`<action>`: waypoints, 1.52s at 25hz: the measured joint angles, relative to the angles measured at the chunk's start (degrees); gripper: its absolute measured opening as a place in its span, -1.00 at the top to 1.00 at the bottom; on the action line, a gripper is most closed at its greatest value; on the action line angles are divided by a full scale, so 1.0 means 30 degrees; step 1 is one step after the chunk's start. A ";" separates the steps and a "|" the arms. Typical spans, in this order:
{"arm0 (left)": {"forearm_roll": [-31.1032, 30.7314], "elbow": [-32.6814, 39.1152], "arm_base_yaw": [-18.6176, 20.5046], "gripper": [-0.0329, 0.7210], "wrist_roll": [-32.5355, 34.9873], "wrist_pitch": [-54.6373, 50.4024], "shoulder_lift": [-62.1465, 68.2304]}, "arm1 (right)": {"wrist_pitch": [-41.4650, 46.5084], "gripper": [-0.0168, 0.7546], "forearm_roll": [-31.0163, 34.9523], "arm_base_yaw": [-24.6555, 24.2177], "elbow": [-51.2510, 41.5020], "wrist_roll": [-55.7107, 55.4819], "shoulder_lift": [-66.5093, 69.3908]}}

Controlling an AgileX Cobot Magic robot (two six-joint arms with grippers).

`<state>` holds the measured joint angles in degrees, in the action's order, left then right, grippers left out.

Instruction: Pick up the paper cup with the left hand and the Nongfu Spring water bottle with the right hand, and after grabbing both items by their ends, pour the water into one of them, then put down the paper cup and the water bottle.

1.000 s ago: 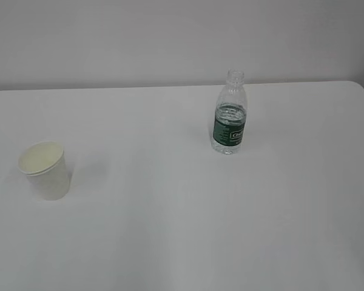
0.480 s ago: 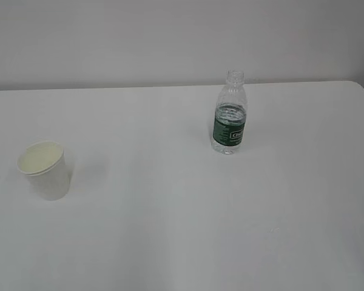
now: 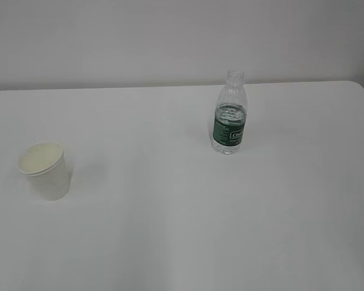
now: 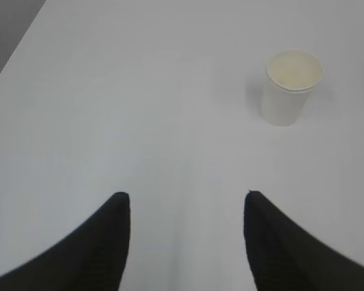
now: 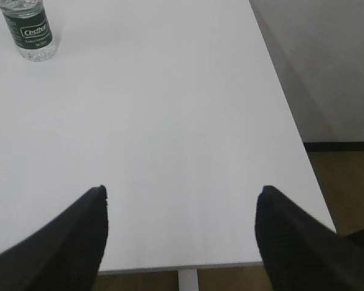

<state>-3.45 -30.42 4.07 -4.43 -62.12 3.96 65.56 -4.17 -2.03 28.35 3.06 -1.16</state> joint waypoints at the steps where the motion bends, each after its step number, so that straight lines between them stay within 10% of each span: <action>1: 0.0000 -0.0046 -0.0136 -0.26 0.0000 0.0118 0.0149 | -0.0095 -0.54 0.0000 0.0000 0.0044 0.0000 0.0000; 38: 0.0007 -0.0550 -0.3335 -0.29 0.0000 1.1390 0.8416 | -1.2424 -0.53 0.4204 0.0000 0.0419 0.0269 0.7460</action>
<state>-3.43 -32.07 -5.94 -4.43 -27.95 29.20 28.29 8.44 -2.03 29.60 3.87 21.22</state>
